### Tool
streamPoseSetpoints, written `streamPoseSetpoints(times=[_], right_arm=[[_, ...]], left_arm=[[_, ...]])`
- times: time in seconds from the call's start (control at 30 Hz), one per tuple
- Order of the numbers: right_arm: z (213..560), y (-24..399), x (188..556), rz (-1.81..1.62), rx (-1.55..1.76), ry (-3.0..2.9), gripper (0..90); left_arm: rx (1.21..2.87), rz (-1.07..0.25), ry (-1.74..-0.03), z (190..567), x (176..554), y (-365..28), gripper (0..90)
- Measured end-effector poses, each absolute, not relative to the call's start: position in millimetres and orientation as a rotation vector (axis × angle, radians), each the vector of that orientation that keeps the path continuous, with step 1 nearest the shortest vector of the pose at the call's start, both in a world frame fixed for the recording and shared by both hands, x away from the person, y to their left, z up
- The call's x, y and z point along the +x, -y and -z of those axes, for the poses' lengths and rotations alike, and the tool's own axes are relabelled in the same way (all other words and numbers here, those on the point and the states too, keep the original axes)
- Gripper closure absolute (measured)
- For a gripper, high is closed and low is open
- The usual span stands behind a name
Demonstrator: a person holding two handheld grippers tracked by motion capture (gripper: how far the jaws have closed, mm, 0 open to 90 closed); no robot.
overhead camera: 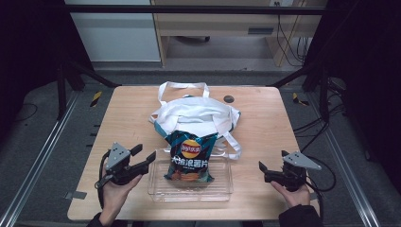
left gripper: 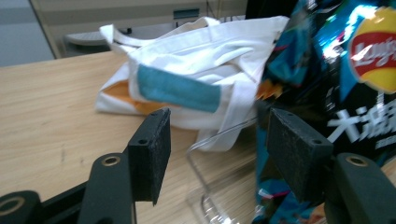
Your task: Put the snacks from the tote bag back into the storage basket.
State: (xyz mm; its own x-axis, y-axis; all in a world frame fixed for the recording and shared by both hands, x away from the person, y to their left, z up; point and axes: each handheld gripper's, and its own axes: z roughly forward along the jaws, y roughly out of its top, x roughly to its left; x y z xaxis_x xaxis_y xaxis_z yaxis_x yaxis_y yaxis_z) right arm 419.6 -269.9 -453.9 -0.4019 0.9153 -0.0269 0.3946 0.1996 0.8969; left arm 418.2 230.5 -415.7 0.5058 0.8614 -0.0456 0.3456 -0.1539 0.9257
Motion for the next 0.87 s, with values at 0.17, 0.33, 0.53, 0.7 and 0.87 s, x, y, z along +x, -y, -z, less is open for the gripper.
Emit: streamPoseSetpoints(times=[0.17,0.33,0.53,0.7,0.87], right_arm=[[454.1,270.0,419.7,-1.156,1.217,-1.899,5.5],[454.2,270.4,419.8,-1.151,1.222,-1.897,5.5],[454.8,271.6,420.3,-1.148,1.224,-1.897,5.5],[455.0,272.5,420.8,-1.144,1.227,-1.900,5.5],[455.4,273.3,421.2,-1.141,1.233,-1.897,5.5]], left_arm=[[1.734,-0.644,-1.060,424.6,416.4,-243.6,38.6],[1.741,-0.667,-1.105,435.2,416.4,-257.5,36.2],[1.763,-0.687,-1.149,445.0,422.1,-265.1,32.7],[1.785,-0.692,-1.160,448.9,425.6,-266.7,29.8],[1.808,-0.690,-1.189,455.4,430.8,-270.3,27.4]])
